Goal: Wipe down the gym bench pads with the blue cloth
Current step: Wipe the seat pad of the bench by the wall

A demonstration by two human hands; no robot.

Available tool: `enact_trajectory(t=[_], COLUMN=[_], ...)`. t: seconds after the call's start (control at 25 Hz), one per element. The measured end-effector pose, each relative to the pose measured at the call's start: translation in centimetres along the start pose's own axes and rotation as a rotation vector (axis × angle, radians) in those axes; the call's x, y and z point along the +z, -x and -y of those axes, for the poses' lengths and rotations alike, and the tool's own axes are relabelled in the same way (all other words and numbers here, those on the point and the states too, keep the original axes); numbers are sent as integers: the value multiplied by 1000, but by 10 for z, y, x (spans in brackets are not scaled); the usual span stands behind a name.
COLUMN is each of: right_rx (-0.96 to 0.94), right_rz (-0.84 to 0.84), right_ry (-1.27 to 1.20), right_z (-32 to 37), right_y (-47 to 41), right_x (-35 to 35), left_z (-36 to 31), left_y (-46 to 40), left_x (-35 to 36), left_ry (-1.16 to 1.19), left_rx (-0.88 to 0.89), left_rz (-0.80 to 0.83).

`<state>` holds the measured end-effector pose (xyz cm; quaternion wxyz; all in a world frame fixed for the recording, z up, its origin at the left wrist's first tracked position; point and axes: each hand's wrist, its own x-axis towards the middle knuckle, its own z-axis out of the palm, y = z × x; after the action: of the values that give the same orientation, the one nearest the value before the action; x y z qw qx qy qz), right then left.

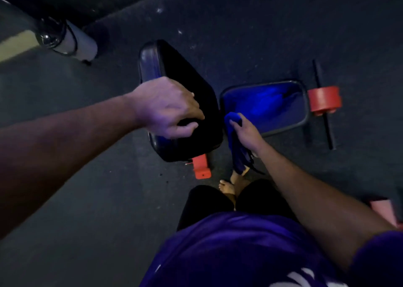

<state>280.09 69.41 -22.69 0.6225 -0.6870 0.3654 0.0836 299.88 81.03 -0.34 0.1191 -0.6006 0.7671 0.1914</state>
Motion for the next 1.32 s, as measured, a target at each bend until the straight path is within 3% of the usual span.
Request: enact_trajectory(t=[0.12,0.28,0.48,0.64,0.8,1.04,1.32], right_rx=[-33,-127,-198,-199,-205,-203,-194], right_rz=[-55,-34,-69,-109,-96,-55,129], right_ry=[64,187,239,192,195,267,467], right_z=[24,43,41,33,20,-24,-25], right_y=[50,114,180,209,211,197,144], right_x=[-28,-64,-116,-160,-218,-322,-378], left_z=[-5,-26,-79,-114,-166,-272,-296], left_y=[1,7,1,-4,-40,-155,-211], left_x=[1,7,23,35,50,63,76], left_ry=[-106,-179,86,154,256,792,937], left_rx=[-65,-277,-649,-853,-1025,-1249,-1373], left_rz=[-49,-114,-313,-377,-577,-546,-499])
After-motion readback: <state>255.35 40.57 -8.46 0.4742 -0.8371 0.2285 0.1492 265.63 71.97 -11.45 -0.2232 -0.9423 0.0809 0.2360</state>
